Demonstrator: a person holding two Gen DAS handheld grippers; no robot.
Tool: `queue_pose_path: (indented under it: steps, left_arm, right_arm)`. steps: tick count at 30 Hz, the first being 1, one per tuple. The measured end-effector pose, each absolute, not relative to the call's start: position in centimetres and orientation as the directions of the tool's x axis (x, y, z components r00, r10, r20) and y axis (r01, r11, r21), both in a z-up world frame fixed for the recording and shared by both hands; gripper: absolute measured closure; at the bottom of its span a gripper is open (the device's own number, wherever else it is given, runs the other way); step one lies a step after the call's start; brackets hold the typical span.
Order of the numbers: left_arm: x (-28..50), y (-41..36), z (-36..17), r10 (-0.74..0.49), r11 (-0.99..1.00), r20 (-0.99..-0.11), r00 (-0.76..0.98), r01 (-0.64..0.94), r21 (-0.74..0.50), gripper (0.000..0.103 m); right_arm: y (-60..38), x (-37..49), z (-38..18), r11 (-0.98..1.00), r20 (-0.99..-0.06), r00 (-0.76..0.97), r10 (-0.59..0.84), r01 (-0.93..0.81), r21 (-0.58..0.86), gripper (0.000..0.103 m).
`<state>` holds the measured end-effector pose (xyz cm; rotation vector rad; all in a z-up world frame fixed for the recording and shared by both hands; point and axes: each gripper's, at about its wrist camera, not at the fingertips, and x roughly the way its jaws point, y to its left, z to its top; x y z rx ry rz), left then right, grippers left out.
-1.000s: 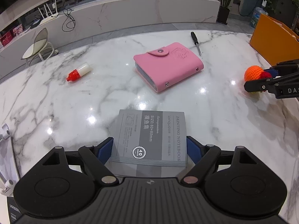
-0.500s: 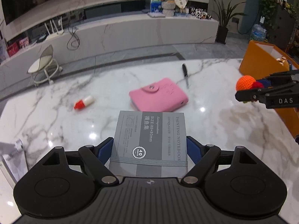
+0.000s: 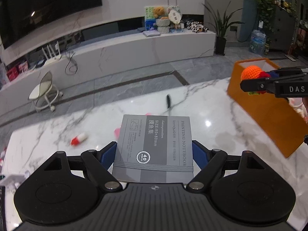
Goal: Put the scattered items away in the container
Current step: 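Lift the orange ball and grey notebook and carry both toward the box, then lower the grey notebook into the box with the left tool while the right tool lowers the orange ball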
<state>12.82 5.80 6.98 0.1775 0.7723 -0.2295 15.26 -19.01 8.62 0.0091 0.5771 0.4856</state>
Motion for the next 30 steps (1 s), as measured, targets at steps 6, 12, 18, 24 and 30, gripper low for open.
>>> queue_pose_path:
  steps: [6,12,18,24,30]
  left_arm:
    - [12.9,1.0,10.6,-0.188,0.946,-0.656,0.731,0.315,0.081,0.008]
    - [12.6,-4.5,12.8,-0.242,0.916,-0.618,0.748,0.387,0.109,0.008]
    - [11.8,-9.6,14.2,-0.292,0.885,-0.596,0.748,0.448,0.129,0.008]
    - [11.6,-13.9,14.5,-0.327,0.859,-0.59,0.739,0.492,0.14,0.008]
    - [11.7,-17.4,13.3,-0.354,0.84,-0.603,0.715,0.527,0.131,0.008]
  right_arm:
    - [-23.1,13.9,12.2,0.902,-0.437,0.79,0.43,-0.392,0.18,0.055]
    - [-27.1,12.4,15.0,0.911,-0.372,0.833,0.41,-0.354,0.211,0.055]
    - [-30.3,10.9,16.7,0.921,-0.321,0.868,0.378,-0.316,0.229,0.055]
    - [-33.2,10.1,17.5,0.93,-0.294,0.893,0.341,-0.276,0.242,0.055]
    - [-35.8,10.8,17.0,0.947,-0.328,0.903,0.279,-0.201,0.25,0.055]
